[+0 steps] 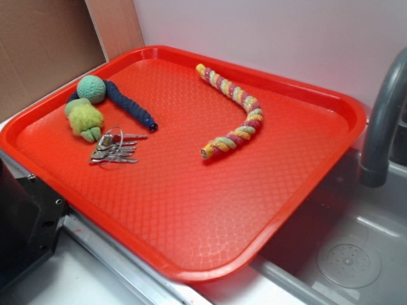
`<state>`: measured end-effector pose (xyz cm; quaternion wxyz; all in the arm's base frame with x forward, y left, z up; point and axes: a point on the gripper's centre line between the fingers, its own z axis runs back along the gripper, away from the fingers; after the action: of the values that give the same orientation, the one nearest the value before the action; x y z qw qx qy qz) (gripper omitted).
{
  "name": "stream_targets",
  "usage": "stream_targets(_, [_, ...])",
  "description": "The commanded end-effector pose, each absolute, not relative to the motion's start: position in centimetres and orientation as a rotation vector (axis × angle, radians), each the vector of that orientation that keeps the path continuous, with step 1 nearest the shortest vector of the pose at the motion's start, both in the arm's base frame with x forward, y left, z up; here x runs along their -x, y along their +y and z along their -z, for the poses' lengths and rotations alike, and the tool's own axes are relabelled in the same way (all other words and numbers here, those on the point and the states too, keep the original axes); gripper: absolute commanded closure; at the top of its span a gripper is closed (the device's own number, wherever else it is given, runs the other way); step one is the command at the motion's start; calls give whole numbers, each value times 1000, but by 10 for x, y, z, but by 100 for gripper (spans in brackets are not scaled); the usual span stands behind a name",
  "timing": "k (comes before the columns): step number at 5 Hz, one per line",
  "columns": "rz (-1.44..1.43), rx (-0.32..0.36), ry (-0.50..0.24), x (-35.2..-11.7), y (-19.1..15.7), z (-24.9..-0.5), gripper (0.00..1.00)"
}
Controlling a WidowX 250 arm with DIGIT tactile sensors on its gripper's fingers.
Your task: Grab the green animal.
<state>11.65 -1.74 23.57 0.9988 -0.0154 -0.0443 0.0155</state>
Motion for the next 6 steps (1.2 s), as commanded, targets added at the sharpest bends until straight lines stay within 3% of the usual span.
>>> stream_targets(1, [-31, 31, -89, -116, -17, -236, 0])
stream_targets(2, [-285, 93, -70, -130, -2, -221, 0])
stream_targets(4, [-784, 140, -132, -148, 25, -185, 0])
stream_targets(6, [-1165, 94, -202, -162, 56, -137, 0])
